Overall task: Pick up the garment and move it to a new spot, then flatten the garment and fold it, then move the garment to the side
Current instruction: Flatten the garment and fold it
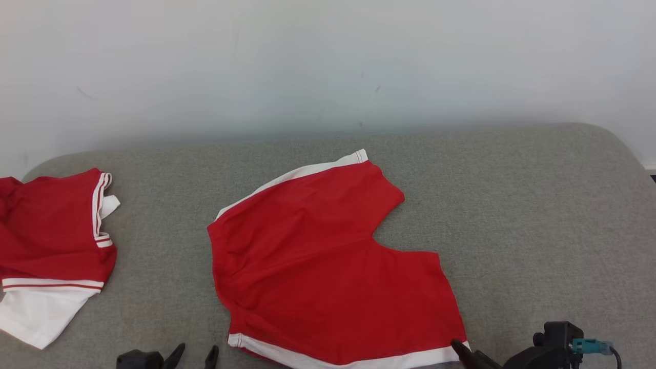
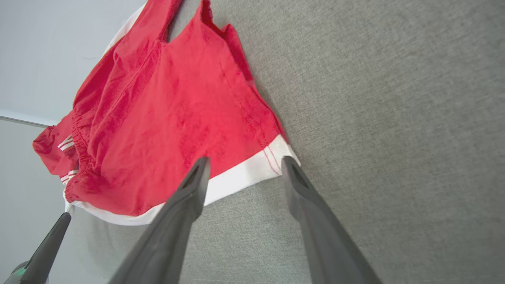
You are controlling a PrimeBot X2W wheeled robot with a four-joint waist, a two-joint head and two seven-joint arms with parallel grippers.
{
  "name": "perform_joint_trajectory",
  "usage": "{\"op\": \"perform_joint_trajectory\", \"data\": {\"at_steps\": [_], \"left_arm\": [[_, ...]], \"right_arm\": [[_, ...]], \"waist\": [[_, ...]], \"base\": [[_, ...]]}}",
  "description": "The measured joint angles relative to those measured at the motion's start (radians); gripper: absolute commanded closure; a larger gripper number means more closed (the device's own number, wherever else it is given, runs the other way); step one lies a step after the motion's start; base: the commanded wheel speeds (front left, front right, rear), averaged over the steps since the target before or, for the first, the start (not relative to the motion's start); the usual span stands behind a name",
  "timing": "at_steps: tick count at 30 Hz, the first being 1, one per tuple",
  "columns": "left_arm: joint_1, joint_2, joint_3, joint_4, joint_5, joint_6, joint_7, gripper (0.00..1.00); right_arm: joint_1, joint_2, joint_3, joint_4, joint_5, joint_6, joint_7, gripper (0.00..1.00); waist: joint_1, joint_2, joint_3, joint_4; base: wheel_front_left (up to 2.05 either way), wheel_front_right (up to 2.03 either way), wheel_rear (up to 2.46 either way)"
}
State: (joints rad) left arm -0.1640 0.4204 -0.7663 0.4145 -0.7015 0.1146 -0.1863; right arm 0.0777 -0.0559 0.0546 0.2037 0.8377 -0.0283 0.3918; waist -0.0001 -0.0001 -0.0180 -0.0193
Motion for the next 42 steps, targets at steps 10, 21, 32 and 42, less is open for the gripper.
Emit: {"op": "perform_joint_trajectory", "data": {"at_steps": [10, 21, 32, 42], "left_arm": [[0.02, 0.034, 0.061, -0.016, 0.001, 0.008, -0.022, 0.0], [0.013, -0.004, 0.174, -0.112, 0.081, 0.01, -0.045, 0.0], [0.12, -0.041, 0.335, -0.077, 0.123, 0.01, -0.031, 0.0], [0.166, -0.057, 0.378, -0.117, 0.168, 0.01, 0.017, 0.0]], "right_arm": [[0.009, -0.009, -0.058, -0.043, -0.053, -0.002, -0.132, 0.0], [-0.013, -0.041, -0.048, -0.141, -0.245, 0.019, -0.381, 0.0], [-0.048, -0.073, 0.034, -0.085, -0.359, 0.02, -0.414, 0.0], [-0.041, -0.072, 0.032, -0.076, -0.354, 0.02, -0.414, 0.0]], "waist": [[0.0, 0.0, -0.03, 0.013], [0.0, 0.0, -0.103, 0.02], [0.0001, 0.0, -0.157, -0.012], [0.0001, 0.0001, -0.173, -0.014]], "base": [[0.0, 0.0, 0.0], [0.0, 0.0, 0.0], [0.0, 0.0, 0.0], [0.0, 0.0, 0.0]]}}
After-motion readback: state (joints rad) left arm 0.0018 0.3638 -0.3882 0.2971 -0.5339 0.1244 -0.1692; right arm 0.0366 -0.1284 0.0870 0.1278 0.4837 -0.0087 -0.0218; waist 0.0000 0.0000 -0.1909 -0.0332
